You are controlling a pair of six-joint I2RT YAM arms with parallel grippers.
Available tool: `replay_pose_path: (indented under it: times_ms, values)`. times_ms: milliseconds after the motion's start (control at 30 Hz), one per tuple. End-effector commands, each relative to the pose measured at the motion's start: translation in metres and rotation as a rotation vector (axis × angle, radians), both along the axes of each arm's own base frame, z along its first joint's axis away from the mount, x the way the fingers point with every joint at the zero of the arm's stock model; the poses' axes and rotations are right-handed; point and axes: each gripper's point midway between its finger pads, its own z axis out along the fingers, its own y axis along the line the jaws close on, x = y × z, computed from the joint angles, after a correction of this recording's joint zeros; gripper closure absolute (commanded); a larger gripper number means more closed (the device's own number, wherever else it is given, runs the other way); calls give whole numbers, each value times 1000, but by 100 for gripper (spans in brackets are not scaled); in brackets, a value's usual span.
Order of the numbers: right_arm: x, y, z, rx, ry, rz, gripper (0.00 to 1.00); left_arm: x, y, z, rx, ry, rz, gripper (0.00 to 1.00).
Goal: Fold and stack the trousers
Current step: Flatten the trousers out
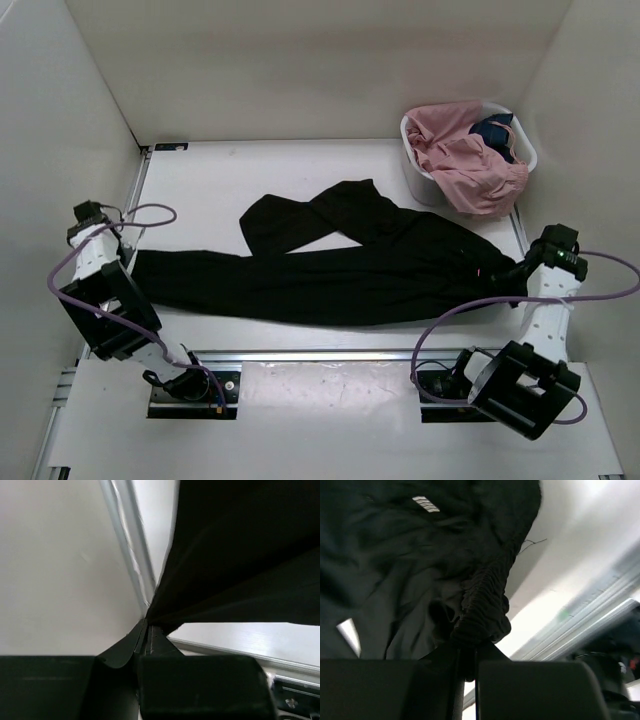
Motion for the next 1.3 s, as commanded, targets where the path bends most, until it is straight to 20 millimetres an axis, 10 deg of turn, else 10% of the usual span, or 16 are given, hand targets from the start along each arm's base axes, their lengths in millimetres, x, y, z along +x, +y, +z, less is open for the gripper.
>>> replay_pose_path:
  times_ms: [0,200,500,633,700,900,1267]
  values:
    - [-26,-12,-10,-105,63,-45,100,-36,3,1,47,6,33,86]
    - [-58,17,-68,19,163,-110,100,-80,-23,-44,-39,122,25,86]
    - [-74,-8,-56,-104,239,-187,100,-93,-13,-52,-25,135,73,83]
    - [-73,-21,-46,-170,239,-209,100,-92,-7,-47,-20,148,42,49]
    - [-71,-26,-45,-185,251,-189,100,-80,2,-30,-12,110,38,35]
    - [-61,-24,-53,-163,217,-132,100,-3,8,26,-140,-139,54,34]
    - [-39,-24,-54,-123,184,-37,100,81,-26,-38,-305,-105,6,33]
